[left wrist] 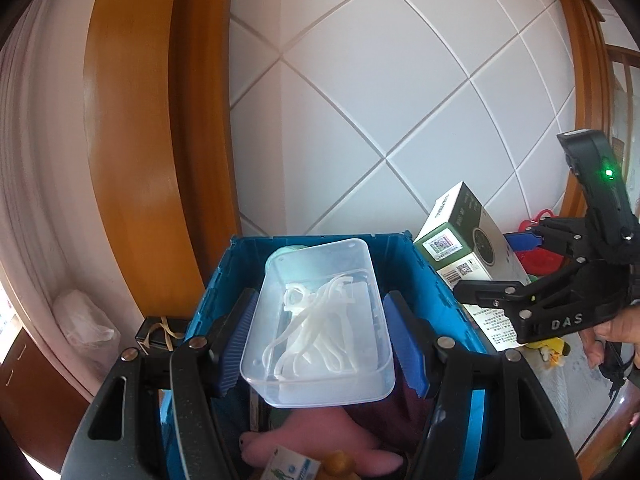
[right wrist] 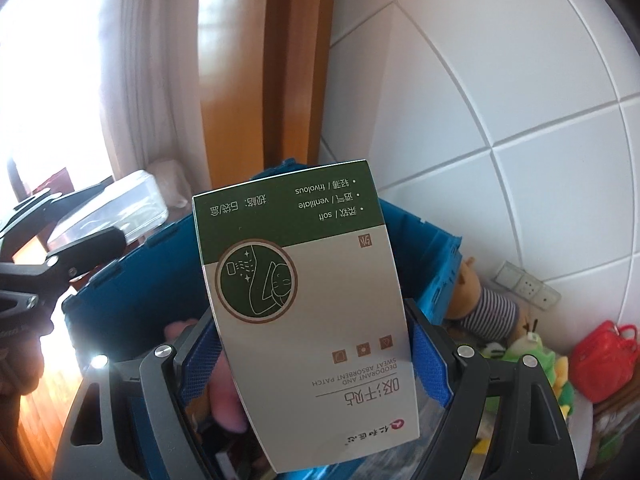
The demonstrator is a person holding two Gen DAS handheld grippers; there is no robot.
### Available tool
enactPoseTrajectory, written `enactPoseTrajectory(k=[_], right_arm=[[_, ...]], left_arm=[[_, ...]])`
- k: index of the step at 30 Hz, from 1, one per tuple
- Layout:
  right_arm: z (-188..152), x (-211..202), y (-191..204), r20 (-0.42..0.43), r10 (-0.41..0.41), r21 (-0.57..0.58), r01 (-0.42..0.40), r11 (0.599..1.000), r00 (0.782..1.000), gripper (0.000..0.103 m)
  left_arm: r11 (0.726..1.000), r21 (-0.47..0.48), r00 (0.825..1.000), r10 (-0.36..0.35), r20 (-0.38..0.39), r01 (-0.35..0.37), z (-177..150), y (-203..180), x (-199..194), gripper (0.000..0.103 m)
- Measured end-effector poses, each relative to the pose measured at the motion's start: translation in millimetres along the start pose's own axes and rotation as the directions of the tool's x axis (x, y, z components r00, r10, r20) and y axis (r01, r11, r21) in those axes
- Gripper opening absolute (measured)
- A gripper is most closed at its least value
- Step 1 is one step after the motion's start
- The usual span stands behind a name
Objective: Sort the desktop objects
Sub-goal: 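Open both grippers to drop the boxes into the crate, then move both grippers back toward the Pikachu plush on the bed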
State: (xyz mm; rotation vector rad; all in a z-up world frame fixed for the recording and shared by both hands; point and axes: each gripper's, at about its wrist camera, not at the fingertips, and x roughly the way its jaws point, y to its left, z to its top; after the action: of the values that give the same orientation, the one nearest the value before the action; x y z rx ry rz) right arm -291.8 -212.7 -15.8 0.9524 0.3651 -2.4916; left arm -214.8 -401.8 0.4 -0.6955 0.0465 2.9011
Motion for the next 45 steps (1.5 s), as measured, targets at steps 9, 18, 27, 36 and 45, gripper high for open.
enactPoseTrajectory(k=[9, 18, 27, 36, 45], right_arm=[[26, 50, -24, -0.040, -0.036, 0.027, 0.037, 0.999, 0.999, 0.083], [46, 81, -37, -0.060, -0.077, 0.037, 0.079, 0.996, 0.995, 0.086], [38, 79, -46, -0.036, -0.091, 0.052, 0.093, 0.994, 0.995, 0.102], [9, 45, -32, -0.029, -0.053, 0.045, 0.054, 0.998, 0.998, 0.102], [-23, -7, -23, 0.017, -0.029, 0.073, 0.028, 0.997, 0.999, 0.102]], left_arm=[[1.000, 0.008, 0.999, 0.028, 0.020, -0.029, 14, 14, 32, 0.063], [0.994, -0.018, 0.994, 0.108, -0.018, -0.109, 19, 23, 63, 0.092], [0.988, -0.039, 0.989, 0.147, -0.012, -0.147, 11, 27, 52, 0.103], [0.988, -0.038, 0.988, 0.150, -0.030, -0.151, -4, 15, 37, 0.103], [0.990, -0.029, 0.989, 0.138, -0.044, -0.139, -13, -15, 6, 0.103]])
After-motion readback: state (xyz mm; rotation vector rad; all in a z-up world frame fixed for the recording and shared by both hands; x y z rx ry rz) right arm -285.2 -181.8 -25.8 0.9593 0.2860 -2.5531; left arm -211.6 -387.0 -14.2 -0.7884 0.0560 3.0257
